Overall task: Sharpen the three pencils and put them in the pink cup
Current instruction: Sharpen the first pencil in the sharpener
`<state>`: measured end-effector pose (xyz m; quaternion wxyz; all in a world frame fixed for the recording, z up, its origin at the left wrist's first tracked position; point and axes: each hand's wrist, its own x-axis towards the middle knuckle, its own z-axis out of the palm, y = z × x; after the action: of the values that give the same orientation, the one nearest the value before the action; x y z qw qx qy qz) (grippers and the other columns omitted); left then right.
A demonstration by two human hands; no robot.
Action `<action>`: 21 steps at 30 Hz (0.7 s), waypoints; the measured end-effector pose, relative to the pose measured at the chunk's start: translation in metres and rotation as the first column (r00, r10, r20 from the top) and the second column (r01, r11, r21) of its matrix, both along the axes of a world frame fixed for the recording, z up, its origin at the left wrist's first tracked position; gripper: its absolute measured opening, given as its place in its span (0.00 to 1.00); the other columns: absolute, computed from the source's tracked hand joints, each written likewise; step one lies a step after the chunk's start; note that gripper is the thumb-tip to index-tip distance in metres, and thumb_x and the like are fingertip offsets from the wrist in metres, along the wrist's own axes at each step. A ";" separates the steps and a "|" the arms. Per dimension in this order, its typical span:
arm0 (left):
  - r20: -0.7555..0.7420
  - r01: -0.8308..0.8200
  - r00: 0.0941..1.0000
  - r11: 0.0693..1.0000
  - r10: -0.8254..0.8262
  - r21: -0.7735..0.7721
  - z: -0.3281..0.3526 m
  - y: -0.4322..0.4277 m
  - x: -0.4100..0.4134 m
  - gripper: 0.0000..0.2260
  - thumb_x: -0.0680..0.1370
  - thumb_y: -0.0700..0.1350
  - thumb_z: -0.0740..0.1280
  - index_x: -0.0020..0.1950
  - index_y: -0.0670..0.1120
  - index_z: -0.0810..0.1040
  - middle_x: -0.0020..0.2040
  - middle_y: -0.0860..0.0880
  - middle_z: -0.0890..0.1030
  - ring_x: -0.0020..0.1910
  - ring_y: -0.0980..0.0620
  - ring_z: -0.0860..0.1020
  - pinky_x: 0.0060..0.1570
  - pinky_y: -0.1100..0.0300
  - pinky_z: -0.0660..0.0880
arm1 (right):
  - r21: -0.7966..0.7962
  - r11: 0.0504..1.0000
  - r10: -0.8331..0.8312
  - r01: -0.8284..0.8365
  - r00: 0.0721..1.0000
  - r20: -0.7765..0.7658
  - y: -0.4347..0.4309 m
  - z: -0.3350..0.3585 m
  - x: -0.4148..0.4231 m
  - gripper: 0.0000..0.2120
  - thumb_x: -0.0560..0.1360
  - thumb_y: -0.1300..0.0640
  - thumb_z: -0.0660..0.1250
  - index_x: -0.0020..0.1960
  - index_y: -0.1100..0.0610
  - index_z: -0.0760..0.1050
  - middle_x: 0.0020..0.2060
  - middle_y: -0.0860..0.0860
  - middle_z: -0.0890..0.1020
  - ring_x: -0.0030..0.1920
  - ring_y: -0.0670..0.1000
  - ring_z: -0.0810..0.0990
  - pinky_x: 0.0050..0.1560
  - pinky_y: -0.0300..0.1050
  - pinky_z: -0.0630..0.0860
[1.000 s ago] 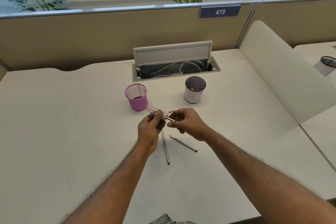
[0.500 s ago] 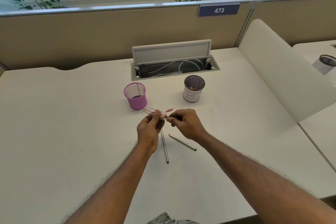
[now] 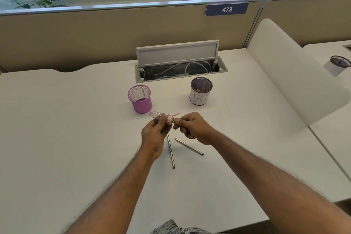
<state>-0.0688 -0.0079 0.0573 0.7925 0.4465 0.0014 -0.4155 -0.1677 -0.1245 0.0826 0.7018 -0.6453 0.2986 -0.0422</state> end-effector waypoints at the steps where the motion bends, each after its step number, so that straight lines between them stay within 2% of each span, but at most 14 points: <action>1: -0.001 0.001 1.000 1.000 -0.001 -0.003 0.000 0.000 0.000 0.06 0.77 0.39 0.66 0.51 0.37 0.80 0.43 0.45 0.85 0.42 0.53 0.83 0.45 0.61 0.80 | 0.012 1.000 0.005 -0.005 1.000 -0.002 0.000 0.000 0.000 0.13 0.80 0.60 0.64 0.40 0.65 0.78 0.22 0.50 0.68 0.20 0.46 0.60 0.21 0.34 0.56; 5: 0.004 0.016 1.000 0.999 -0.016 -0.040 -0.003 0.001 0.000 0.07 0.76 0.38 0.66 0.52 0.37 0.80 0.46 0.43 0.85 0.45 0.50 0.83 0.46 0.61 0.80 | 0.132 0.991 0.025 -0.026 1.000 0.008 -0.001 -0.002 -0.003 0.14 0.81 0.59 0.61 0.40 0.65 0.76 0.21 0.48 0.65 0.20 0.44 0.58 0.21 0.33 0.53; 9: 0.019 0.074 0.997 0.995 -0.072 -0.068 -0.005 0.001 0.004 0.14 0.75 0.39 0.66 0.58 0.34 0.76 0.60 0.33 0.79 0.59 0.39 0.79 0.53 0.57 0.79 | 0.340 0.940 0.017 0.003 0.998 -0.055 -0.002 -0.003 -0.006 0.16 0.81 0.54 0.61 0.40 0.63 0.75 0.23 0.47 0.61 0.19 0.43 0.56 0.19 0.33 0.53; 11: 0.019 0.082 0.997 0.995 -0.081 -0.061 -0.008 0.001 0.006 0.14 0.77 0.38 0.65 0.61 0.32 0.75 0.62 0.31 0.77 0.62 0.37 0.77 0.54 0.57 0.79 | 0.392 0.920 0.033 0.005 0.995 -0.090 -0.004 -0.001 -0.007 0.15 0.82 0.53 0.60 0.42 0.62 0.75 0.23 0.46 0.63 0.19 0.42 0.56 0.18 0.33 0.54; 16: -0.023 -0.017 1.000 0.996 0.015 -0.083 -0.005 0.003 0.017 0.12 0.75 0.39 0.67 0.56 0.34 0.78 0.54 0.36 0.82 0.52 0.45 0.81 0.51 0.58 0.79 | 0.395 0.918 0.073 -0.027 0.992 -0.100 -0.010 0.000 -0.016 0.14 0.81 0.52 0.60 0.45 0.61 0.76 0.24 0.48 0.68 0.18 0.43 0.57 0.20 0.35 0.54; 21: -0.032 -0.057 0.998 0.995 0.054 -0.088 -0.005 0.006 0.024 0.09 0.80 0.39 0.63 0.54 0.36 0.79 0.48 0.41 0.84 0.50 0.48 0.83 0.50 0.59 0.80 | 0.392 0.920 0.042 -0.019 0.998 -0.049 -0.010 -0.006 -0.024 0.14 0.81 0.51 0.61 0.46 0.61 0.76 0.25 0.49 0.70 0.20 0.45 0.62 0.22 0.36 0.57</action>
<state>-0.0447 -0.0015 0.0526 0.8225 0.4046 0.0069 -0.3995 -0.1920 -0.1340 0.0762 0.8084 -0.4978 0.3105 0.0471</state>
